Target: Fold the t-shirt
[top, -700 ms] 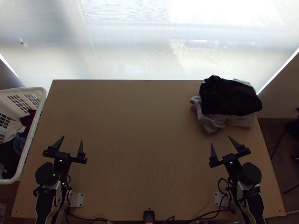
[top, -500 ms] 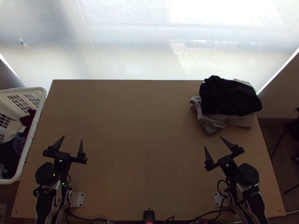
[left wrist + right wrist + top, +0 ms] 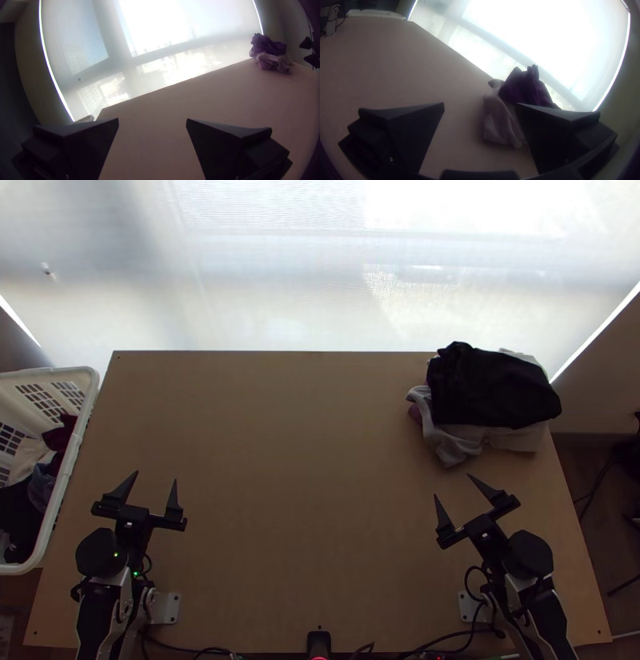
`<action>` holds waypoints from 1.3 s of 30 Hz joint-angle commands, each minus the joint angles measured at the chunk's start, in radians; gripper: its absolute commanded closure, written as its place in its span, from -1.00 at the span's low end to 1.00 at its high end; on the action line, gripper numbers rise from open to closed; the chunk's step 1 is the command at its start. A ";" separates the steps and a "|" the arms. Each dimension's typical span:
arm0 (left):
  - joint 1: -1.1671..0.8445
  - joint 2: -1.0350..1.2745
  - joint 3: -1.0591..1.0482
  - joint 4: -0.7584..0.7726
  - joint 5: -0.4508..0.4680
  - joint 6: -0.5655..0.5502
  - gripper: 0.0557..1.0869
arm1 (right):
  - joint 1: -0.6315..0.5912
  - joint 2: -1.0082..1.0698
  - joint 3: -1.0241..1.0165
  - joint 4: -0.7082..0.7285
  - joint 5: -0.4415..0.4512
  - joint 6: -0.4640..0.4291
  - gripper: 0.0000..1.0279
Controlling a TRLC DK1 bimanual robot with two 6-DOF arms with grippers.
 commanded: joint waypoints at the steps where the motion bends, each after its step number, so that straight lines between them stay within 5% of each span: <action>1: -0.054 0.000 0.000 -0.009 0.044 -0.106 -0.92 | 0.002 0.000 0.000 0.000 0.002 -0.001 -0.91; 16: -0.157 -0.001 0.002 0.001 0.046 -0.124 -0.92 | 0.004 0.000 0.000 0.000 0.002 -0.001 -0.91; 21: -0.233 0.000 0.002 -0.004 0.046 -0.230 -0.92 | 0.004 0.000 0.000 0.000 0.002 -0.001 -0.91; 39: -0.249 0.020 0.000 0.054 0.010 -0.057 -0.90 | 0.002 0.000 0.000 0.000 0.002 -0.001 -0.91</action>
